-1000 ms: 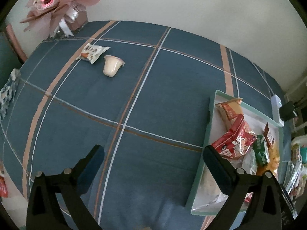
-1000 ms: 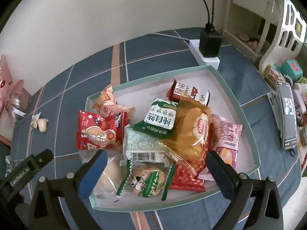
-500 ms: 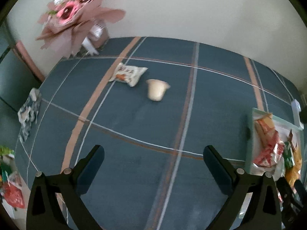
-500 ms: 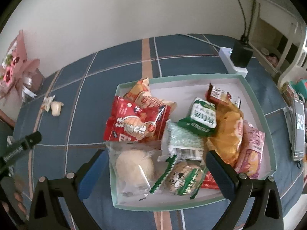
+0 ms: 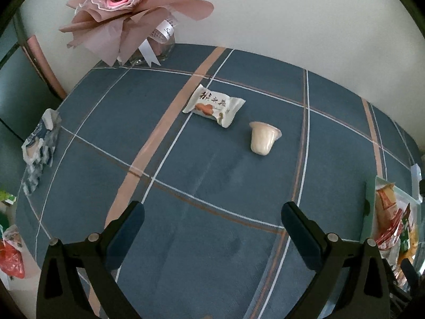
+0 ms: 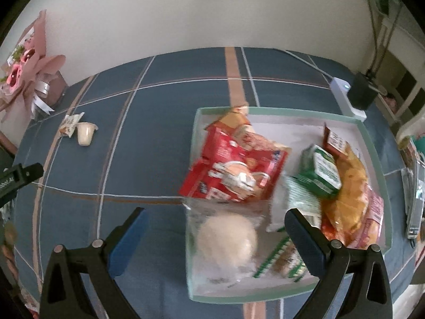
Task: Organize snacks
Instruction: 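Move both tools back toward the white cookie packet and pudding cup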
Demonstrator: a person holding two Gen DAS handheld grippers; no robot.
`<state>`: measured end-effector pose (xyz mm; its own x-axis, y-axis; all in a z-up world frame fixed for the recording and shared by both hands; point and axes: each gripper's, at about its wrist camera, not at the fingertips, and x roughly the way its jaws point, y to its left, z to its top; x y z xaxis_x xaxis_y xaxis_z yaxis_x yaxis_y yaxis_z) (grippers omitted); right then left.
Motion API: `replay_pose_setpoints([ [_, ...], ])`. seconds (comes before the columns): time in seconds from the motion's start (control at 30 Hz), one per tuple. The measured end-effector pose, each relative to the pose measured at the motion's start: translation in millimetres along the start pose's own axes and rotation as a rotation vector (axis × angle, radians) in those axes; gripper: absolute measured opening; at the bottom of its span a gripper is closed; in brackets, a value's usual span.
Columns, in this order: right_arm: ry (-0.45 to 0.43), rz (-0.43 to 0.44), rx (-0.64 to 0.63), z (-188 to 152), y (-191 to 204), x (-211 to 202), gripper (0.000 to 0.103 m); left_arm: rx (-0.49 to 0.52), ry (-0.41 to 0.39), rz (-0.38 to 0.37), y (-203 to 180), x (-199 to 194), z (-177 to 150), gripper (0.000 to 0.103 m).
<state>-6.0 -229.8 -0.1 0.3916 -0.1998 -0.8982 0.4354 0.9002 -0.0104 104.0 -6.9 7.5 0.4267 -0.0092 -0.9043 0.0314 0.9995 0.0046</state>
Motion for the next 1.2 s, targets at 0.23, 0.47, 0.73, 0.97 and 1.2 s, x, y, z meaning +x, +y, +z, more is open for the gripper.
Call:
replay_pose_setpoints([
  [0.23, -0.004, 0.059, -0.012, 19, 36, 9, 0.103, -0.017, -0.01, -0.008, 22, 12, 17, 0.102],
  [0.47, 0.002, 0.082, -0.067, 29, 75, 24, 0.103, -0.078, 0.024, -0.039, 43, 37, 28, 0.102],
  [0.73, 0.035, 0.112, -0.1, 33, 106, 52, 0.103, -0.091, 0.064, -0.044, 47, 62, 32, 0.102],
  [0.97, 0.037, 0.112, -0.13, 43, 127, 73, 0.103, -0.094, 0.088, -0.022, 53, 89, 35, 0.102],
  [1.2, 0.044, 0.11, -0.17, 55, 147, 88, 0.103, -0.137, 0.091, -0.038, 68, 110, 31, 0.102],
])
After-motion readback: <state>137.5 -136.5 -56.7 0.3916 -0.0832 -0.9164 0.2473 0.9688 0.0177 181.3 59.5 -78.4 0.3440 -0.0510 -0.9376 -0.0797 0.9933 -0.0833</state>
